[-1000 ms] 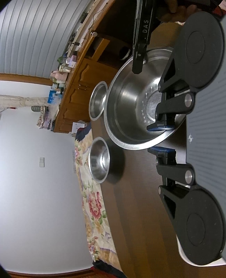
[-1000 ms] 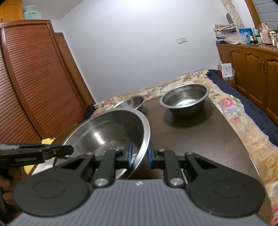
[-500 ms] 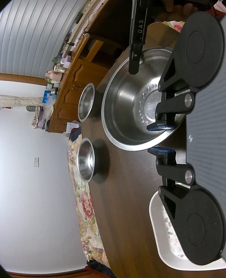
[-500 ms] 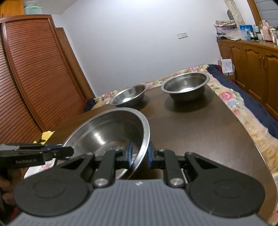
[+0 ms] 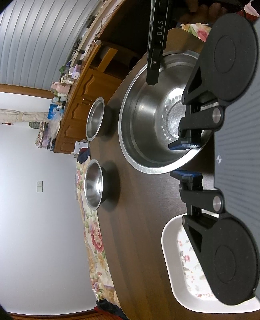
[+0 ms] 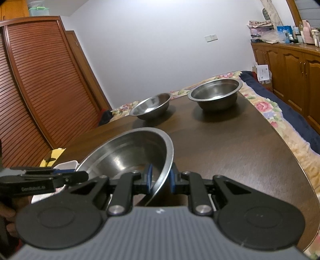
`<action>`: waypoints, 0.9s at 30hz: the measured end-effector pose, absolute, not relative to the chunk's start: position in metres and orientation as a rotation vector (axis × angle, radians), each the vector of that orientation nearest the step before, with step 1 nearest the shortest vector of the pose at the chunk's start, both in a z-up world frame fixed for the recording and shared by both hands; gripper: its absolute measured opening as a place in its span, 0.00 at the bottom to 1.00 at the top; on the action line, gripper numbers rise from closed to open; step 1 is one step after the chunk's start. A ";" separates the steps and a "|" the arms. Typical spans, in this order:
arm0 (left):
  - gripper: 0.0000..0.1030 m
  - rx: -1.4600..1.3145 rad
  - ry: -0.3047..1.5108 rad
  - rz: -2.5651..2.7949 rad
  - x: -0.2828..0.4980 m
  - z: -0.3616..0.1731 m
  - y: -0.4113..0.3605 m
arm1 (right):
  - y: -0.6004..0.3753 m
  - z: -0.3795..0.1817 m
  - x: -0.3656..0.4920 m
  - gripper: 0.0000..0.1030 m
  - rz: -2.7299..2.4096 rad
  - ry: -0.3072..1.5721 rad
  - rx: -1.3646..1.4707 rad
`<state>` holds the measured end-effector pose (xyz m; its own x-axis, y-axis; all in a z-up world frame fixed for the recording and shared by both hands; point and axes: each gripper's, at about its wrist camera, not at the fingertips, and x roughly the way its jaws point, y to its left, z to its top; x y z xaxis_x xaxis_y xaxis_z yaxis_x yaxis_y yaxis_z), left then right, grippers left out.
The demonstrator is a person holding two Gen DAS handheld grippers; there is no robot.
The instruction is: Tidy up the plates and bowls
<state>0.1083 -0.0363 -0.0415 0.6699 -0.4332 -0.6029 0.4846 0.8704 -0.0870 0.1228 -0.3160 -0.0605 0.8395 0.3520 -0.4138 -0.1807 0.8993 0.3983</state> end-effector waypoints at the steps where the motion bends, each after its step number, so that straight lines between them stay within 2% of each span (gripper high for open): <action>1: 0.22 0.083 0.657 -0.519 0.110 -0.042 -0.036 | -0.315 -0.060 0.122 0.19 0.287 0.500 0.353; 16: 0.25 0.076 0.651 -0.519 0.111 -0.044 -0.035 | -0.311 -0.059 0.121 0.21 0.282 0.497 0.307; 19: 0.31 0.078 0.645 -0.508 0.110 -0.044 -0.035 | -0.310 -0.058 0.122 0.23 0.273 0.501 0.294; 21: 0.35 0.071 0.641 -0.506 0.109 -0.043 -0.034 | -0.312 -0.055 0.121 0.32 0.270 0.494 0.290; 27: 0.47 0.057 0.623 -0.496 0.107 -0.038 -0.030 | -0.319 -0.047 0.119 0.33 0.253 0.475 0.280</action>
<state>0.1073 -0.0299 -0.0382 0.6995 -0.4279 -0.5724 0.4616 0.8820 -0.0951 0.1192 -0.3187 -0.0469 0.8596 0.3026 -0.4118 -0.1735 0.9308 0.3217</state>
